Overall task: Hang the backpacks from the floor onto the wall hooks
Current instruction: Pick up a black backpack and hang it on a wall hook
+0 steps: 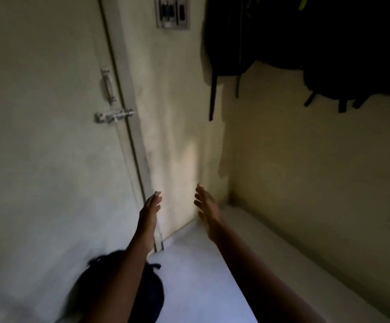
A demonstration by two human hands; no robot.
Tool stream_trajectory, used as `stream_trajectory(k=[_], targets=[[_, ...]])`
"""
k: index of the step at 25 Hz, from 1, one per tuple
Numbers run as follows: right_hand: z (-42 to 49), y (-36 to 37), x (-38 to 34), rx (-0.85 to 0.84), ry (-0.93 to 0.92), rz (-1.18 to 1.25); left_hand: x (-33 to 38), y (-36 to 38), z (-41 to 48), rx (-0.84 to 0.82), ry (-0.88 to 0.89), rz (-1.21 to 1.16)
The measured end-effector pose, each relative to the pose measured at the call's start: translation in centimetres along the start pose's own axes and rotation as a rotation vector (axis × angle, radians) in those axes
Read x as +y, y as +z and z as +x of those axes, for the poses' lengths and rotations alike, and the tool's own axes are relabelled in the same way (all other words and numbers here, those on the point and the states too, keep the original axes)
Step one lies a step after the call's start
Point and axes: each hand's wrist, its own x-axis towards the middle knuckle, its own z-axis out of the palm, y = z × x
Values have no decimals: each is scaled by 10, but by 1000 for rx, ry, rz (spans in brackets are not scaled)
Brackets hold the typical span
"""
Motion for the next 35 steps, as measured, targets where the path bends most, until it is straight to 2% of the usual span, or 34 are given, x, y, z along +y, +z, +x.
stream_trajectory(k=[7,12,16,18,23,28,32,35], targets=[[-24,85,86,-149,196,-38,-55,-116,-34,166,-173,51],[-6,165,142,-153,285,-100,-79,-208,-19,227,-251,108],[15,243,185,-115,332,-220,-103,-301,20,196,-298,240],[31,277,214,-126,341,-375,-122,-345,42,149,-349,328],[91,332,320,-180,466,-523,-194,-415,104,116,-483,421],[215,369,476,-57,592,-432,-321,-455,181,169,-543,405],[300,390,598,161,742,-270,-408,-474,232,104,-480,402],[346,403,660,240,774,-199,-459,-491,259,127,-423,378]])
